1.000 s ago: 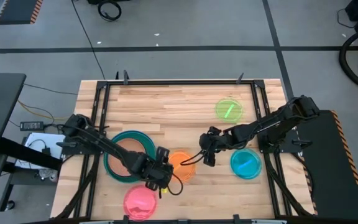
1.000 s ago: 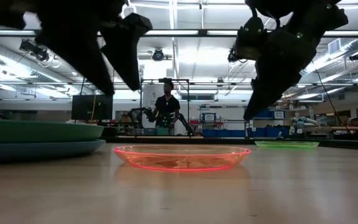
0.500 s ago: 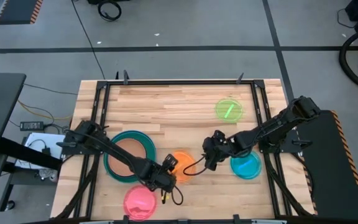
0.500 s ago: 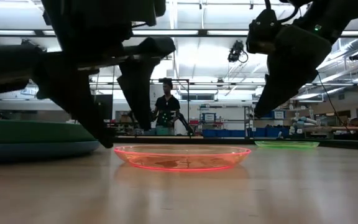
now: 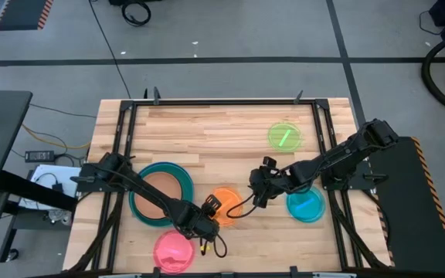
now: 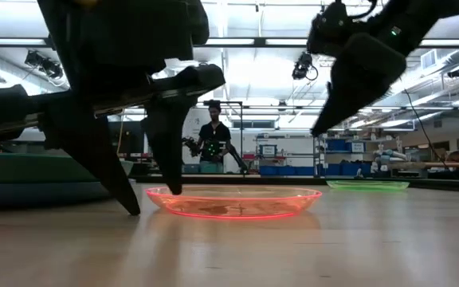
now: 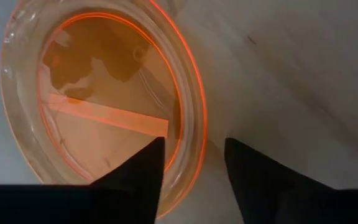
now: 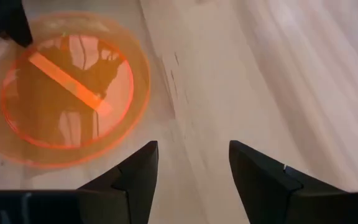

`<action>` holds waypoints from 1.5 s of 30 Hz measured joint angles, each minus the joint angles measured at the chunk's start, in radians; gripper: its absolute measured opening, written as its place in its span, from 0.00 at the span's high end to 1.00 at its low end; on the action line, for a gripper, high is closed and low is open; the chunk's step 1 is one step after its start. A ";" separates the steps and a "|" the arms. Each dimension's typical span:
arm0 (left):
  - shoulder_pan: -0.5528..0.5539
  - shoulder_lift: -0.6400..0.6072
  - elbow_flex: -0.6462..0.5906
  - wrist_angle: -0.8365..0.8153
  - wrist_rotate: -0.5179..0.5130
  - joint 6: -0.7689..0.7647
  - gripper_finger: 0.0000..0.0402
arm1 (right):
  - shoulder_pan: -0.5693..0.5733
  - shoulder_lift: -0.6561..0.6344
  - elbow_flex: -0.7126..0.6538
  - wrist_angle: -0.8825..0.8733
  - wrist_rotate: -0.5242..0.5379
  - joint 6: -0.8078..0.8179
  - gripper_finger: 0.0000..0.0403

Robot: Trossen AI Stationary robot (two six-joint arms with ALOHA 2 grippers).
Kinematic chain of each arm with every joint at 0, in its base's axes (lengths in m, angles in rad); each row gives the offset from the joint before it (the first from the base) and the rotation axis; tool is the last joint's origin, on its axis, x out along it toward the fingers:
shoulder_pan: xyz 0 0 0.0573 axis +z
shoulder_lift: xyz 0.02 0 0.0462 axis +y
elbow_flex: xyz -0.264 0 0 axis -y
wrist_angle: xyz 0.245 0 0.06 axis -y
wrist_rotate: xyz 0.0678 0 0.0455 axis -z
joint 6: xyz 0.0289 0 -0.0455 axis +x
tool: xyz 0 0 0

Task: Stack plastic plates
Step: Stack the orange plate on top of the brown plate

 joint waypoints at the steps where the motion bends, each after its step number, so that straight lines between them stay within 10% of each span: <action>1: 0.000 0.001 0.000 -0.001 0.001 -0.002 0.60 | -0.005 0.000 0.011 0.001 0.001 -0.025 0.49; 13: 0.004 0.004 -0.003 0.001 -0.022 -0.041 0.98 | -0.061 0.000 0.116 0.001 0.036 -0.235 0.49; 33: -0.079 -0.103 0.168 -0.394 -0.122 -0.456 0.99 | -0.206 0.000 0.154 0.098 0.470 -0.506 0.49; 45: -0.212 -0.115 0.174 -0.723 -0.123 -0.950 0.98 | -0.299 0.000 0.154 0.293 0.150 -0.616 0.49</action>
